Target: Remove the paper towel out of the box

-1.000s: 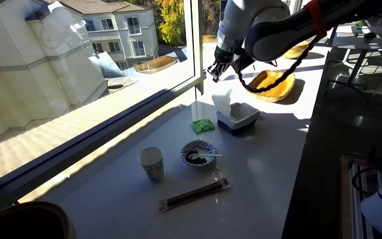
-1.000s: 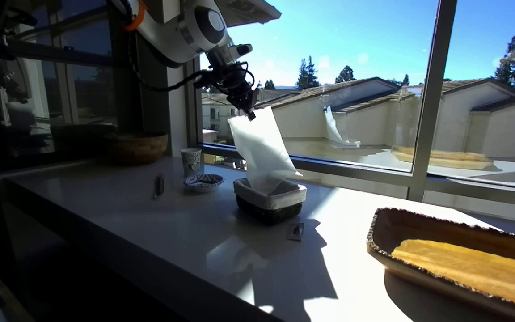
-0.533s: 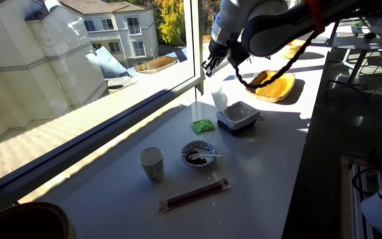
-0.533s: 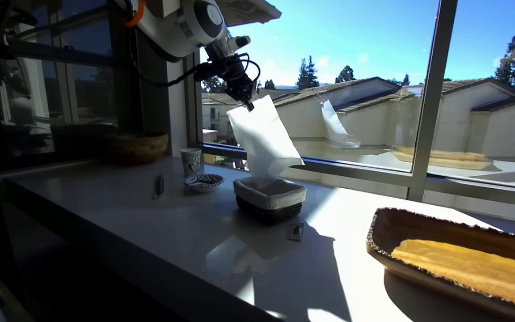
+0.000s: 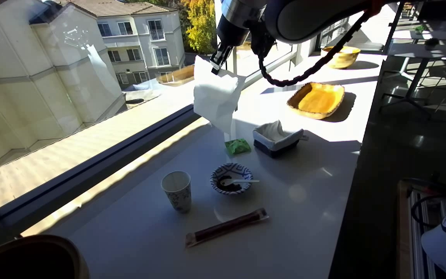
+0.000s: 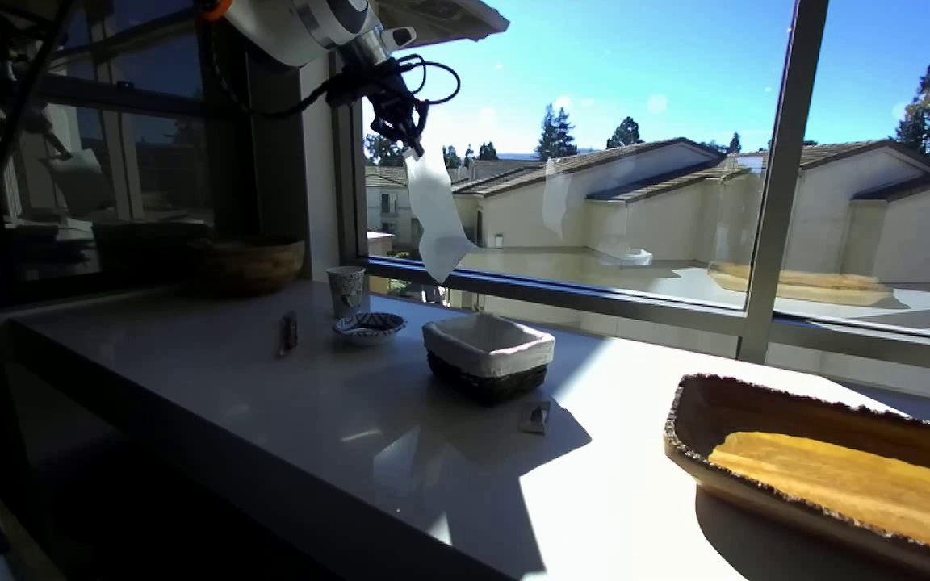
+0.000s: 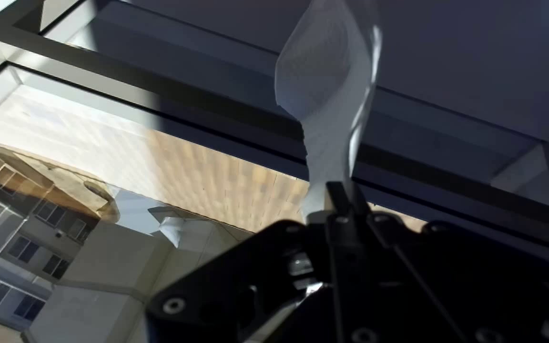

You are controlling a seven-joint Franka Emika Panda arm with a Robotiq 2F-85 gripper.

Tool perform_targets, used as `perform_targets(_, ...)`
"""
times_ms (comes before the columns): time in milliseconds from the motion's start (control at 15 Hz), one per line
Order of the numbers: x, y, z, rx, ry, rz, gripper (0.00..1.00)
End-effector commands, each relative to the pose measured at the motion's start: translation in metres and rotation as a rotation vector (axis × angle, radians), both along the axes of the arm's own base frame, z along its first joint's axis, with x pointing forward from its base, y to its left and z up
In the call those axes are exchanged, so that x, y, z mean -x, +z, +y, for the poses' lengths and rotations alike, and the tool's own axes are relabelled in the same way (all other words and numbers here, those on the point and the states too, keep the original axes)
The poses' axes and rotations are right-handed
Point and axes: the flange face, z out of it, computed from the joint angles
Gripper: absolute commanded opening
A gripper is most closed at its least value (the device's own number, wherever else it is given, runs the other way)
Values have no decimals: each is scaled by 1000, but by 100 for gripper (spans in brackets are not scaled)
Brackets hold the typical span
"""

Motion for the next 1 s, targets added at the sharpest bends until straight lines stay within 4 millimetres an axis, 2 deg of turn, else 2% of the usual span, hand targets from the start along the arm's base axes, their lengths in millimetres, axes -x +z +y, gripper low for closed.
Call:
perform_targets(0, -29, -12, -19, 49, -71, 43, 0)
perform_targets(267, -47, -43, -59, 97, -220, 112, 0)
perform_targets(467, -51, -64, -97, 113, -385, 145, 0)
perform_targets(600, -53, -75, -115, 143, -469, 158, 0)
perform_targets(733, -56, -81, -126, 183, -526, 170, 0)
perform_targets(933, -69, -93, -124, 259, -524, 198, 0)
